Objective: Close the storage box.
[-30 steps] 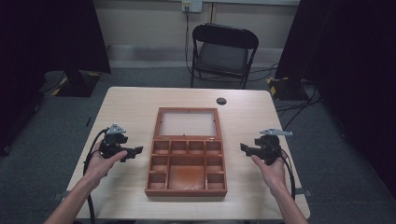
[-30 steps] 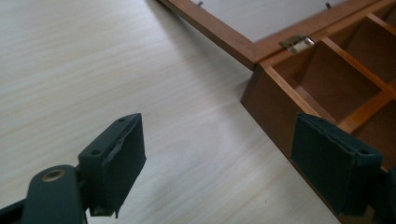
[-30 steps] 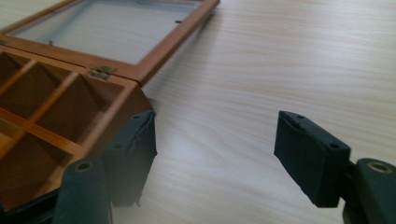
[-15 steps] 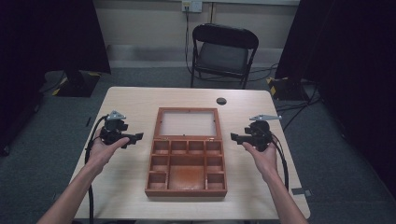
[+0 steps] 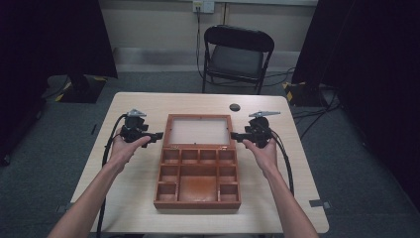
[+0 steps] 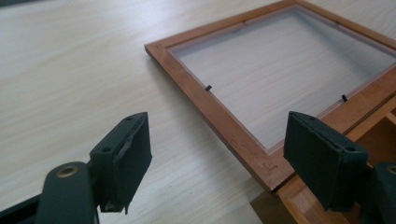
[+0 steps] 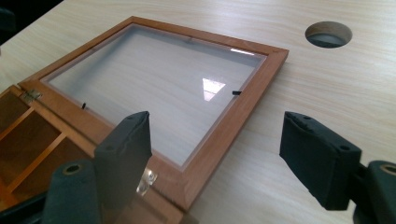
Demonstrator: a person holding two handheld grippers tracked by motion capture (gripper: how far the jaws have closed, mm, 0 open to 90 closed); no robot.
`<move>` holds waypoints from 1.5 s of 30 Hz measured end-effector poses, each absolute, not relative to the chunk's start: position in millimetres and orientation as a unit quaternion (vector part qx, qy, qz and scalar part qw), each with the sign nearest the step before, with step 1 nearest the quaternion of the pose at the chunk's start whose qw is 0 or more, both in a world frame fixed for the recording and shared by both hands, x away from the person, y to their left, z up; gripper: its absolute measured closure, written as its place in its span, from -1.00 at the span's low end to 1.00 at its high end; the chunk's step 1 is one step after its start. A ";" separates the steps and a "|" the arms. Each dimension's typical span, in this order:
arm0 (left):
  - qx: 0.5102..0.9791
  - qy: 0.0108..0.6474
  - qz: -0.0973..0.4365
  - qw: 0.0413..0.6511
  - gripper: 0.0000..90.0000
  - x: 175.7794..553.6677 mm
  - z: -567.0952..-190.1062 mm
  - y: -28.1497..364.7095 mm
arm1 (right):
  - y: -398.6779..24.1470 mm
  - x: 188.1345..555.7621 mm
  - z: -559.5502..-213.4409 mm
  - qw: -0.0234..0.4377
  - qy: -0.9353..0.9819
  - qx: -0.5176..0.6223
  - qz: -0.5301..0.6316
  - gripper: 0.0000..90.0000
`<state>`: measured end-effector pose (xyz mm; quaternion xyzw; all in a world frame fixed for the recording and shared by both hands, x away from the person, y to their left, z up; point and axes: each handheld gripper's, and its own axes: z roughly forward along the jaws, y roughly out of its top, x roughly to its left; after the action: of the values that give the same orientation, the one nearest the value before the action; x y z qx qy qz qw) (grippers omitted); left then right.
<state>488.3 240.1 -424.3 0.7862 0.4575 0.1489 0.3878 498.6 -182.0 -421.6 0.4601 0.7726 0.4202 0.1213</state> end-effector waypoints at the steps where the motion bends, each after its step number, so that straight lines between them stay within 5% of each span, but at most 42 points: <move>1: 0.785 0.462 0.145 0.386 -0.49 491.2 -428.7 237.5 | -182.0 498.6 -421.6 0.121 0.773 0.460 0.420 -0.45; 5: 0.783 0.470 0.123 0.388 -0.49 497.1 -438.7 230.4 | -174.0 509.6 -434.9 0.108 0.782 0.468 0.397 -0.52; 7: 0.785 0.472 0.121 0.383 -0.49 498.9 -443.1 226.6 | -171.1 513.2 -440.5 0.101 0.786 0.474 0.384 -0.38; 15: 0.786 0.482 0.099 0.374 -0.49 505.0 -457.3 223.0 | -165.8 522.9 -456.2 0.094 0.781 0.483 0.385 -0.59; 25: 0.782 0.486 0.075 0.383 -0.37 507.0 -460.9 218.6 | -158.9 528.4 -468.4 0.067 0.772 0.498 0.389 -0.60; 45: 0.773 0.500 0.037 0.389 -0.49 520.3 -468.1 209.7 | -146.9 536.9 -480.3 0.026 0.751 0.518 0.410 -0.74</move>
<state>520.3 209.7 -468.1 0.7728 0.5000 0.0369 0.3892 536.9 -146.9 -480.3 0.5177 0.7506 0.4097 0.0260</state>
